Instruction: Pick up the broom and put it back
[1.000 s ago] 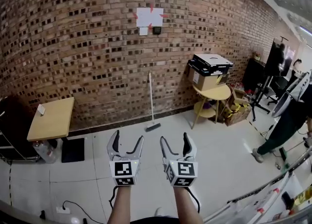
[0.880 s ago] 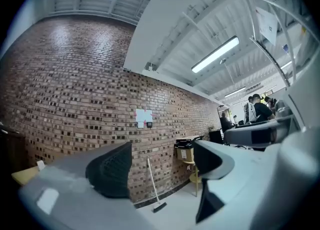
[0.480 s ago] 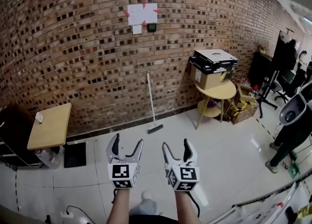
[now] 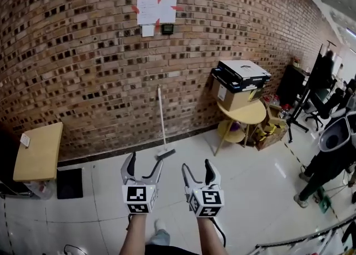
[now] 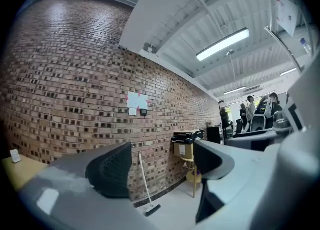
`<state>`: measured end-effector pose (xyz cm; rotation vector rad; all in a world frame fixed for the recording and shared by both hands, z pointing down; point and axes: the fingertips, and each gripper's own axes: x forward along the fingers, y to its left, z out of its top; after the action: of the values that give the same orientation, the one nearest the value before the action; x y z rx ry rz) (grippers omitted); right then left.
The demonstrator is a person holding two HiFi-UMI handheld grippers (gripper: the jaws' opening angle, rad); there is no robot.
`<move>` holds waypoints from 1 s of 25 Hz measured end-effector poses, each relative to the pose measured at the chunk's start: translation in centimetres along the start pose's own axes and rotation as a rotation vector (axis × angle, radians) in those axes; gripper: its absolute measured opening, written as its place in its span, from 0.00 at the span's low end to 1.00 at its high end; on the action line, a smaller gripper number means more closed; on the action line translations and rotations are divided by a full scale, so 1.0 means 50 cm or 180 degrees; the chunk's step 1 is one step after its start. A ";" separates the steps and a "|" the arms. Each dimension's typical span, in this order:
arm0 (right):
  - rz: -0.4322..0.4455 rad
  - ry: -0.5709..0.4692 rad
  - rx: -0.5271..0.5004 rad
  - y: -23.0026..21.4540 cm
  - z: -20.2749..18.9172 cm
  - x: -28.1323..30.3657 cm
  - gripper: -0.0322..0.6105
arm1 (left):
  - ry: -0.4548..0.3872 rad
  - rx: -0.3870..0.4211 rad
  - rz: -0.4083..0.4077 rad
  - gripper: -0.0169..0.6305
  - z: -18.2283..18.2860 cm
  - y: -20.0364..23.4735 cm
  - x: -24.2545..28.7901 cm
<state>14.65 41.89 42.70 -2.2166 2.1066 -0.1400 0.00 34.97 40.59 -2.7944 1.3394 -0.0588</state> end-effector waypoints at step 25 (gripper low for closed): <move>0.1676 0.0048 -0.0384 0.267 -0.032 0.841 0.58 | 0.0001 0.0181 0.1018 0.63 -0.032 0.592 0.478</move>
<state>3.35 -0.78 43.15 -1.6327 2.6785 0.0063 -8.14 -2.21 40.94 -2.4986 1.7348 -0.0844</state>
